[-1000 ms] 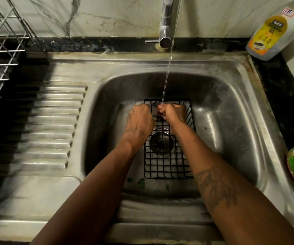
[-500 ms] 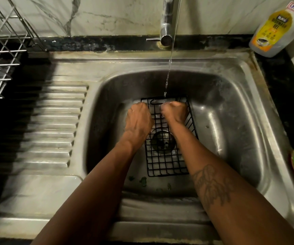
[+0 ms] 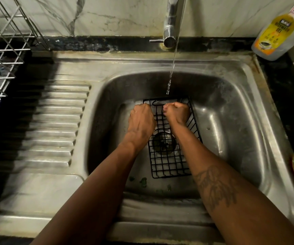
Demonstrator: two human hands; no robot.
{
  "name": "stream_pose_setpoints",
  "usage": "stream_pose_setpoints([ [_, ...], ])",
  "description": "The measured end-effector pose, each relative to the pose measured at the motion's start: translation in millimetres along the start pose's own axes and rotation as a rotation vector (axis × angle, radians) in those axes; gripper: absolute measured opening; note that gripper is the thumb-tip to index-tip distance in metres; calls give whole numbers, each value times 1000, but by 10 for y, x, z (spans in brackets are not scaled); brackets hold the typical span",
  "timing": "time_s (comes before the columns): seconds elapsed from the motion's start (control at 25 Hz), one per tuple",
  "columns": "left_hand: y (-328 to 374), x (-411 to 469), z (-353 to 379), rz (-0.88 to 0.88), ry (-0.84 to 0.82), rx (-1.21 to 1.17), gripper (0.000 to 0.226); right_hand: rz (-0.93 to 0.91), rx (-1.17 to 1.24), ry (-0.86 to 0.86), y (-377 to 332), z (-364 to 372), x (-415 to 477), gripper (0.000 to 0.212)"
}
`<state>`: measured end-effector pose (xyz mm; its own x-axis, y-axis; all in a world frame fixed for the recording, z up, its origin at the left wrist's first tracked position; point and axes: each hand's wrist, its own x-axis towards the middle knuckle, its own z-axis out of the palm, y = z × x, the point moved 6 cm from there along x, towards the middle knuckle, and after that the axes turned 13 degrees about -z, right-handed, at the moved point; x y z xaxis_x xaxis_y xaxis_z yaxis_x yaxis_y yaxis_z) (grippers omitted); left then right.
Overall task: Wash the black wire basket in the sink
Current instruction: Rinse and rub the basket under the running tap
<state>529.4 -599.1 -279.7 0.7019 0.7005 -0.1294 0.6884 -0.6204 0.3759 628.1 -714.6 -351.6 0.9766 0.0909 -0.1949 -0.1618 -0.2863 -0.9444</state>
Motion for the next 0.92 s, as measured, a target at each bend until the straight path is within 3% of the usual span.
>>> stream_pose_setpoints([
  [0.08, 26, -27, -13, 1, -3, -14, 37, -14, -61, 31, 8, -71, 13, 12],
  [0.24, 52, -48, -23, 60, -2, 1, 23, -130, 76, -315, -267, 340, -150, 25],
  [0.4, 58, -22, 10, 59, -18, -8, 22, -139, 240, -262, -319, 314, -197, 23],
  [0.56, 73, -67, -42, 23, -37, -10, 30, 13, 13, -273, -50, 222, -201, 9],
  [0.72, 34, -71, -48, 1, -22, 11, 12, -83, 286, -144, -290, 154, -74, 17],
  [0.92, 10, -86, -55, -21, -11, -4, 33, 56, 56, -100, 10, 35, -84, 13],
])
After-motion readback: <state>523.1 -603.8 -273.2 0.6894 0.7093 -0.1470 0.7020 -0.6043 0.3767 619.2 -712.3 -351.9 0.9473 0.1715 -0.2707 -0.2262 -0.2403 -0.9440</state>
